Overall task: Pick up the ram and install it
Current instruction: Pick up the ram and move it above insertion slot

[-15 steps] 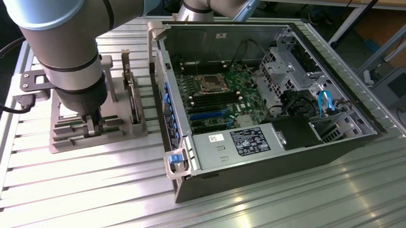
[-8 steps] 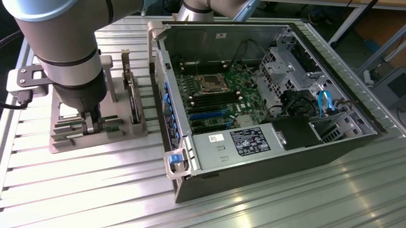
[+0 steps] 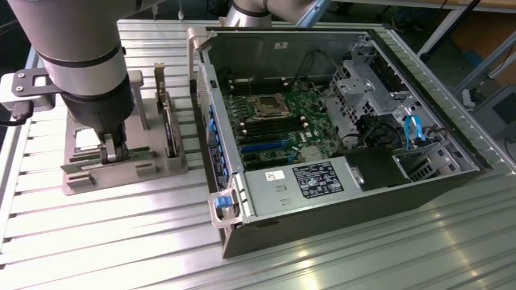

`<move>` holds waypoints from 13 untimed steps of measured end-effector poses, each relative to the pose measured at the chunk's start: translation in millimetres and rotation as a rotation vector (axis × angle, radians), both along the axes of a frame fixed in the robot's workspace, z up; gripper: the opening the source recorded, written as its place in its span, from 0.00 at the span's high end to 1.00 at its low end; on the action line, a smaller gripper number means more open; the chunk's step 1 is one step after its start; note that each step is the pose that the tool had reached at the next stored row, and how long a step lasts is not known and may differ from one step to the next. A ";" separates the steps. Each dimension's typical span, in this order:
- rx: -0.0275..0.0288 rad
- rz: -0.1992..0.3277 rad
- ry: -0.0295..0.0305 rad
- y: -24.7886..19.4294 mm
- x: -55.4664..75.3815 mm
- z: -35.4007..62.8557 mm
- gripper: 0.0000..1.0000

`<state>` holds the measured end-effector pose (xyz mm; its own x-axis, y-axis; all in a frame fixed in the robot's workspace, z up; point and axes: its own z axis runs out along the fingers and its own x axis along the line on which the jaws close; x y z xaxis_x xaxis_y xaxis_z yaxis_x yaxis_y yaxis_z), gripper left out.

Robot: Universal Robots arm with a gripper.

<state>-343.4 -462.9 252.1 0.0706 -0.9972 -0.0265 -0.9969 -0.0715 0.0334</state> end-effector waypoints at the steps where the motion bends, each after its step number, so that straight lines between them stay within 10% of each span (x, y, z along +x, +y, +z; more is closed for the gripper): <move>1: 0.0000 -0.003 -0.0001 0.0 0.2 2.2 0.88; 13: -0.0049 -0.027 -0.0001 0.0 2.7 45.5 0.88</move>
